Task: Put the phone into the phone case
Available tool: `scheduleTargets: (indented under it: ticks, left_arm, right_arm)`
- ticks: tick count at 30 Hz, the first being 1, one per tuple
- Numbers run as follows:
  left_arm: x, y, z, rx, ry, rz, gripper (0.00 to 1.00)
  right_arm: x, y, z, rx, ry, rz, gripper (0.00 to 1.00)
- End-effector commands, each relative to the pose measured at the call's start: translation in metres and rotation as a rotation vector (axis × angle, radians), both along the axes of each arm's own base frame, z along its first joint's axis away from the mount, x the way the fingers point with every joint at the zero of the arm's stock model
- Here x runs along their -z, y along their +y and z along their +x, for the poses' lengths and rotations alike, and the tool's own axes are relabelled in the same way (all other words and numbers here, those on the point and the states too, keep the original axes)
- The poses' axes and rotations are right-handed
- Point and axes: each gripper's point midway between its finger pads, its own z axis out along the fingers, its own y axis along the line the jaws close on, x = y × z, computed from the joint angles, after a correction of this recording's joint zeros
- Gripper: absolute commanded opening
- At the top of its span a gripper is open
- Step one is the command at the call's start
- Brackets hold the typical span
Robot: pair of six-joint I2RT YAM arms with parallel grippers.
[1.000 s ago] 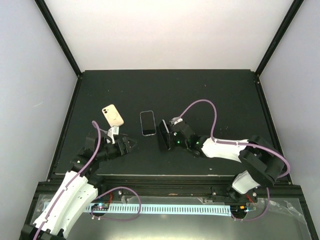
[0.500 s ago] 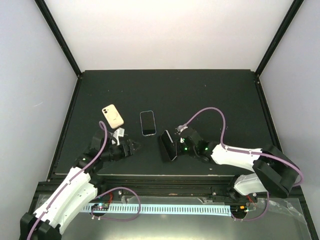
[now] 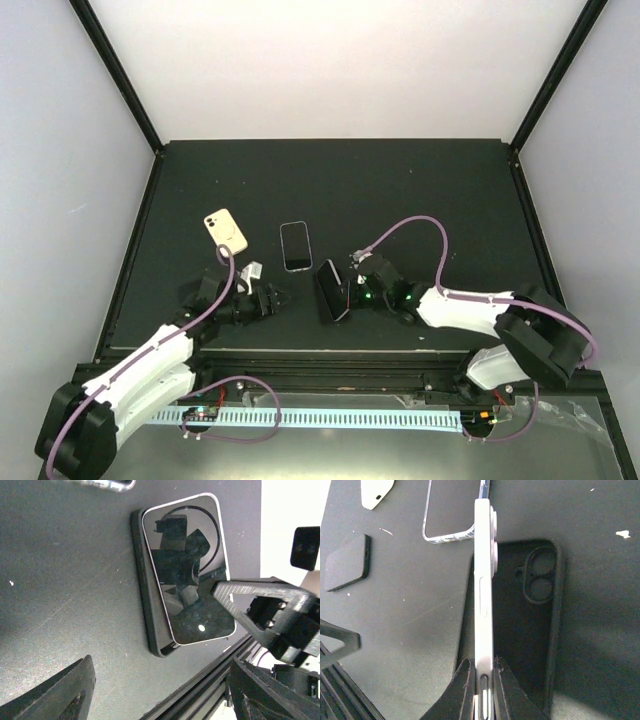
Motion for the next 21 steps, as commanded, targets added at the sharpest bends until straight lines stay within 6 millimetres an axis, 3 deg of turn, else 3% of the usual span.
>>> scheduleTargets:
  ticks: [1,5,9,15,21]
  left_arm:
    - [0.000,-0.011,0.008,-0.002,-0.032,-0.028,0.74]
    - [0.013,-0.018,0.007,0.013,-0.002,-0.017,0.72]
    - [0.020,-0.025,0.008,0.010,-0.006,-0.017,0.58]
    - [0.027,-0.039,0.011,-0.010,-0.025,-0.035,0.46]
    - [0.043,-0.050,0.011,-0.012,-0.013,0.002,0.44]
  right_arm:
    - [-0.002,0.012,0.008,0.022,0.009,0.061,0.01]
    - [0.012,0.009,0.001,0.024,0.042,0.065,0.01]
    - [0.016,0.012,-0.006,0.034,0.096,0.127,0.01]
    - [0.025,0.011,-0.009,0.077,0.159,0.159,0.01]
    - [0.030,0.000,-0.010,0.157,0.186,0.169,0.03]
